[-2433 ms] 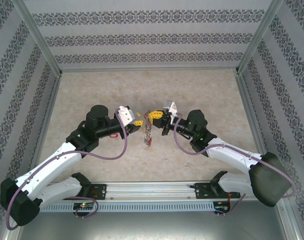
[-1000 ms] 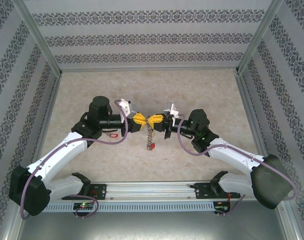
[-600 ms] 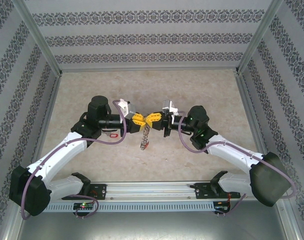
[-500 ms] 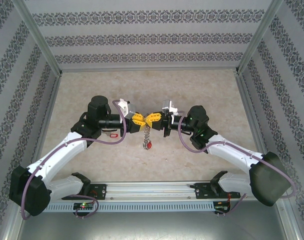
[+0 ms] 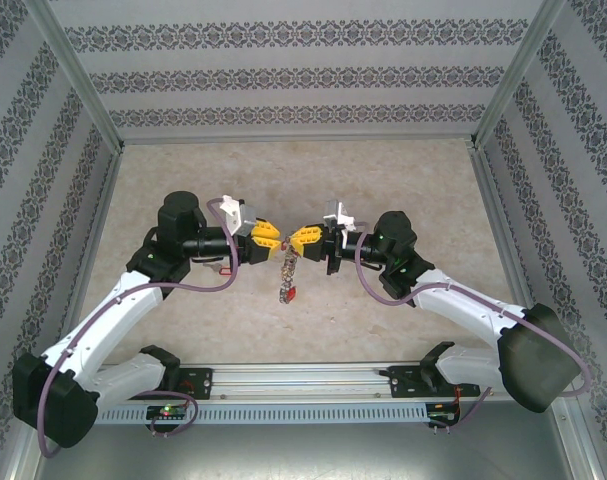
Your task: Put the keys on the keyring
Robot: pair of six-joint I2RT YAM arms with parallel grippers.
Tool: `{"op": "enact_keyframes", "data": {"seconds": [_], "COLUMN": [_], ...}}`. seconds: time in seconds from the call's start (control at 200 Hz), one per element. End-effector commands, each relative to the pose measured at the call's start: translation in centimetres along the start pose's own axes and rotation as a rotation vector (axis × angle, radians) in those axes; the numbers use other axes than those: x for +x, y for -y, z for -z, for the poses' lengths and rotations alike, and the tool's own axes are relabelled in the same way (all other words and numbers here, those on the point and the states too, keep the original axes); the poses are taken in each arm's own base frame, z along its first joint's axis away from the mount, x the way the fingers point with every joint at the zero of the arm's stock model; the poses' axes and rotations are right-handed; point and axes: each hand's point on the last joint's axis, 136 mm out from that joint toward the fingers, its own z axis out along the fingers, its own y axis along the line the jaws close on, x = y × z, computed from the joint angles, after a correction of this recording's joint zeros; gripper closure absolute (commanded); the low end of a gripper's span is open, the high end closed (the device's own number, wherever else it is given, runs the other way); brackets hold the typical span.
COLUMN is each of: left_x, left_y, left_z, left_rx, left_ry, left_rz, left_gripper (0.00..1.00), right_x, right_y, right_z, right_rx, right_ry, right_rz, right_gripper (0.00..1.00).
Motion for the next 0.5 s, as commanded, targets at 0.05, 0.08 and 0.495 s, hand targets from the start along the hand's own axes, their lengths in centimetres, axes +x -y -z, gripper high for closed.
{"op": "enact_keyframes", "data": {"seconds": [0.05, 0.08, 0.495], "left_x": [-0.8, -0.8, -1.1], "left_y": [0.0, -0.1, 0.5], "left_z": [0.1, 0.0, -0.8], "left_rx": [0.025, 0.031, 0.111], "left_ry": [0.009, 0.010, 0.017], "left_rz": [0.000, 0.004, 0.025], "left_gripper": [0.73, 0.73, 0.81], "right_x": [-2.3, -2.3, -2.6], "right_y": [-0.8, -0.8, -0.7], "right_z": [-0.2, -0.3, -0.4], "right_rx": [-0.044, -0.048, -0.040], "right_ry": [0.051, 0.050, 0.056], "right_rz": [0.082, 0.083, 0.084], "right_gripper": [1.00, 1.00, 1.00]}}
